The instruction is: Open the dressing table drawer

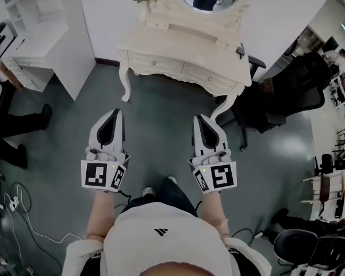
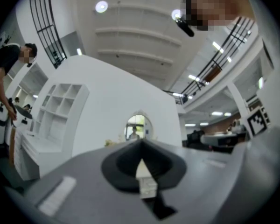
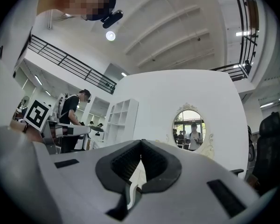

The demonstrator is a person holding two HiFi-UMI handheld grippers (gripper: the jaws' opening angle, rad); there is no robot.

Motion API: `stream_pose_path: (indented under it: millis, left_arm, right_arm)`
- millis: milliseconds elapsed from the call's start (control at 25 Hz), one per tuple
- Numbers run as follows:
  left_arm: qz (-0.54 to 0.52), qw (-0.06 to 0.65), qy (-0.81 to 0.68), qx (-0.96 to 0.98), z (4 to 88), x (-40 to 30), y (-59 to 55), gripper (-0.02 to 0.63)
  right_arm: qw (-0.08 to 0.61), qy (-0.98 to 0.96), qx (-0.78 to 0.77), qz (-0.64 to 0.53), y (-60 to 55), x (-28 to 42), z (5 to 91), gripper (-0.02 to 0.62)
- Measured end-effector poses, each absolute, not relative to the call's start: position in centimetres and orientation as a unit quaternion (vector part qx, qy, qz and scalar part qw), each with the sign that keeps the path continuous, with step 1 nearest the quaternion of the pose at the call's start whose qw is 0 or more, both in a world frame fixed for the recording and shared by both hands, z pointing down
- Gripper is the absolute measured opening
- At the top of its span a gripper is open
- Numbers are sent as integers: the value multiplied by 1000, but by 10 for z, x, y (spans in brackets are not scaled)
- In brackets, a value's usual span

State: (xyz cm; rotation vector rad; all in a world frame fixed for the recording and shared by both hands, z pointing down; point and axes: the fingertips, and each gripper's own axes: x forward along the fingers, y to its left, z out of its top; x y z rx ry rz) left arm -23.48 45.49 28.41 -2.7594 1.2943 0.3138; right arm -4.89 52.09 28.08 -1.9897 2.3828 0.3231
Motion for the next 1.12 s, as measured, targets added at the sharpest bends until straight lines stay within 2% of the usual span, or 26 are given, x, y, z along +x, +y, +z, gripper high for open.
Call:
stream_pose_path:
  millis: [560,1120]
  left_arm:
    - [112,40,432,-894,287,-202,350,8]
    - [115,46,448,-886,271,-126,225,8]
  right_arm:
    - [15,772,-626,107,407,-12,284,-12]
    - [22,788,-605,111,272,60,268,-12]
